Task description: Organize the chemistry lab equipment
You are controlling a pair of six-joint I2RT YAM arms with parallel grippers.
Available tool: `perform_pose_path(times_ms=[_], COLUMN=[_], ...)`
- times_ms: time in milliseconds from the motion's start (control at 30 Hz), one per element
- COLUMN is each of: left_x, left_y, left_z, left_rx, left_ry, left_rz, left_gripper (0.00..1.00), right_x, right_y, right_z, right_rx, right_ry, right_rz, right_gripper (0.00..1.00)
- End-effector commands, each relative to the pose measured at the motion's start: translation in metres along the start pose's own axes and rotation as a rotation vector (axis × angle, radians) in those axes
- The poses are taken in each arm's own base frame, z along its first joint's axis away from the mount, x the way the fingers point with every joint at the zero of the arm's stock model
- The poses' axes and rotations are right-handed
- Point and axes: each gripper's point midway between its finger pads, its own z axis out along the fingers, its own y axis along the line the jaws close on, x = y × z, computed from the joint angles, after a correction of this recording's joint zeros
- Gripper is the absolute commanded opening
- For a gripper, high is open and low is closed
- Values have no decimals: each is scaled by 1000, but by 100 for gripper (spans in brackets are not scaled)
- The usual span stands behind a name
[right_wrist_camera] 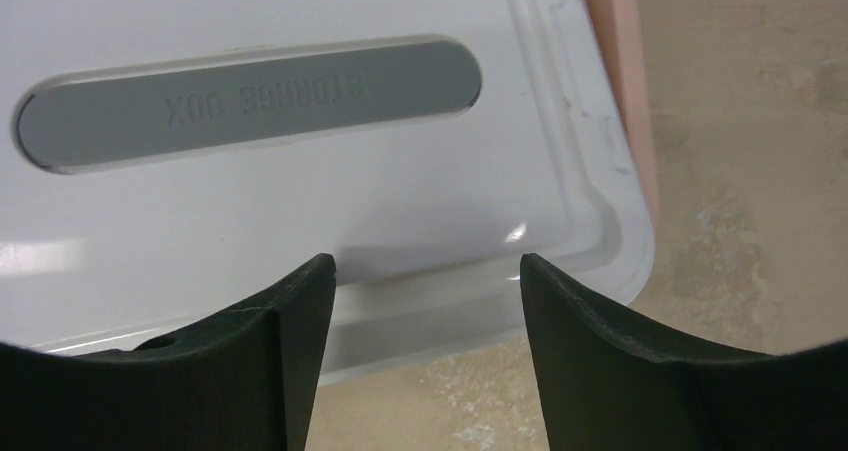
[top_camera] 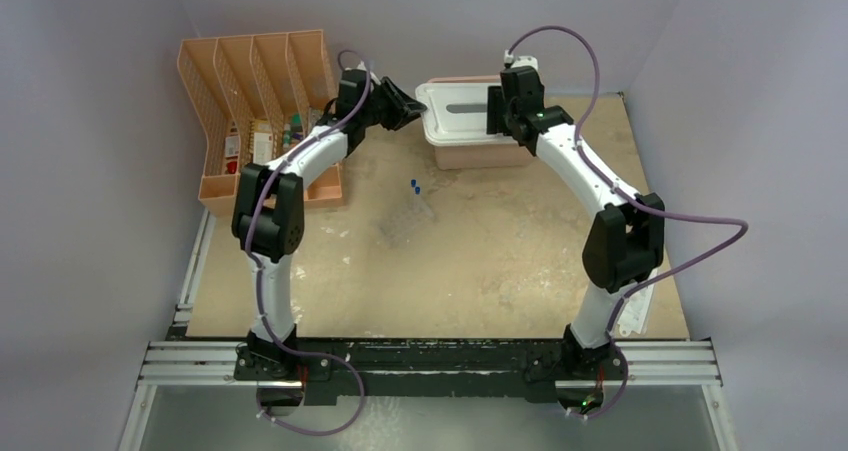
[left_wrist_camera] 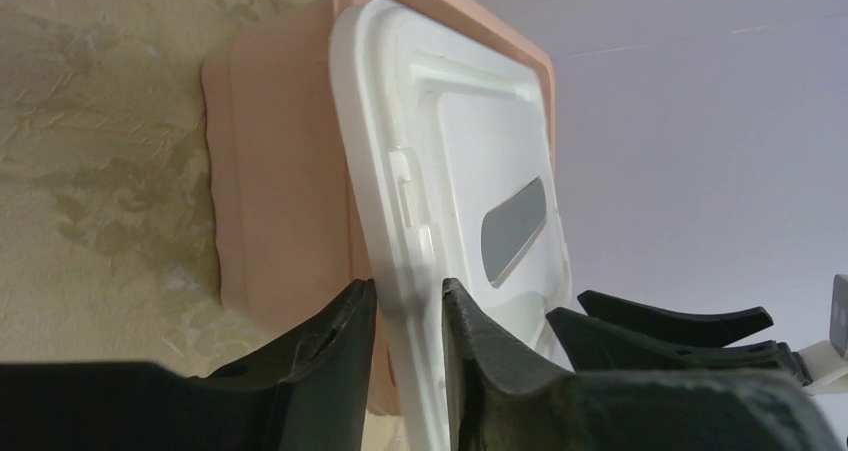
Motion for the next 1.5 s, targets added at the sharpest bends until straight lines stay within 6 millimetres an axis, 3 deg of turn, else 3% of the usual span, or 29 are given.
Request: perform_pose_path(times_ms=[0,233,400,800,1000,1267,1367,1467], left_x=[-22,-20,-17,-12,-5,5,7,9], left_y=[-21,17,40,40,45,53,56,56], left_z=[11,28,26,40,47,53,54,53], left_rx=[48,-87,-166,-129,-132,-139,-142,-143], left_ry=[-41,-15,-19,9,26,49,53,56], left_rz=[71,108,145,129,127,123,119,117], left_gripper=[26,14,14,18,22,27,31,34], right_x=[-37,-37,-29,-2,6,-8,-2,9], right_y=[-32,-52,-73,-103,-97,-93,-93,-100], right_z=[-4,0,6,32,42,35,40,46], right_rx=[68,113,163,186,113,49,40,66], right_ry=[-84,-96,-74,14,29,-38,-11,27], right_rz=[32,30,48,64,55,65,58,49], right_gripper=[69,64,62,47,52,64,62,53])
